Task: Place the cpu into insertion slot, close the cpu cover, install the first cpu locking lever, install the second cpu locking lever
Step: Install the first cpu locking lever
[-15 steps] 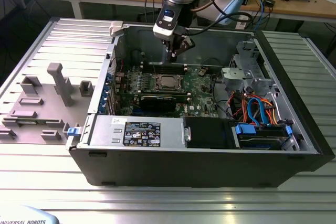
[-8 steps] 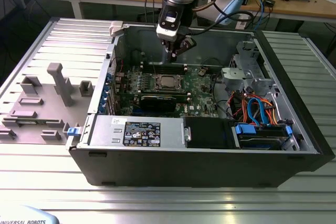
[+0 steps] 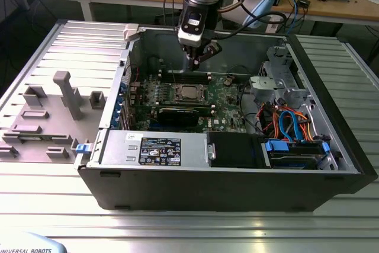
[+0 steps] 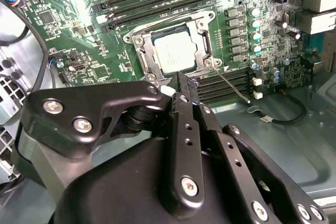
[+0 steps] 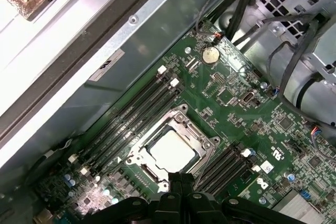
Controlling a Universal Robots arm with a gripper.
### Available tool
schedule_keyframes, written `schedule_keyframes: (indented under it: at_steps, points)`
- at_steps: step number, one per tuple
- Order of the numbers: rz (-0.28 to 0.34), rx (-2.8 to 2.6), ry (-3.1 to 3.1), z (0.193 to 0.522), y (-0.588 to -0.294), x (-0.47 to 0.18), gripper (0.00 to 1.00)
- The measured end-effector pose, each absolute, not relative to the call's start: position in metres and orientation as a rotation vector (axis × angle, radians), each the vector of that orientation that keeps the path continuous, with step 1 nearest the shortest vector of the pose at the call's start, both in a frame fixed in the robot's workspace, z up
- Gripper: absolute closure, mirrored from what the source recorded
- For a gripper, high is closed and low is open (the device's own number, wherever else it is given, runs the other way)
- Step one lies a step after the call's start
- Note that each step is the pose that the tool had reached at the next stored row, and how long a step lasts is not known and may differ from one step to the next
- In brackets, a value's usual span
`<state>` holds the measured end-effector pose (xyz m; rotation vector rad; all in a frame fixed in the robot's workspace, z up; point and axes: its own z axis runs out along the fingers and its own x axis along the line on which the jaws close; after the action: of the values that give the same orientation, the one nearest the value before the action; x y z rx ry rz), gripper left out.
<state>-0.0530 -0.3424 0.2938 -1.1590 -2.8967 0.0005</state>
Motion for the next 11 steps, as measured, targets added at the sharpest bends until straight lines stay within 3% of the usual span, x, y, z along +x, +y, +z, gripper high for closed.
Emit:
schedule_keyframes:
  at_steps: [11]
  points:
    - [0.002, -1.031, -2.945, 0.2938, -0.3424, -0.053, 0.89]
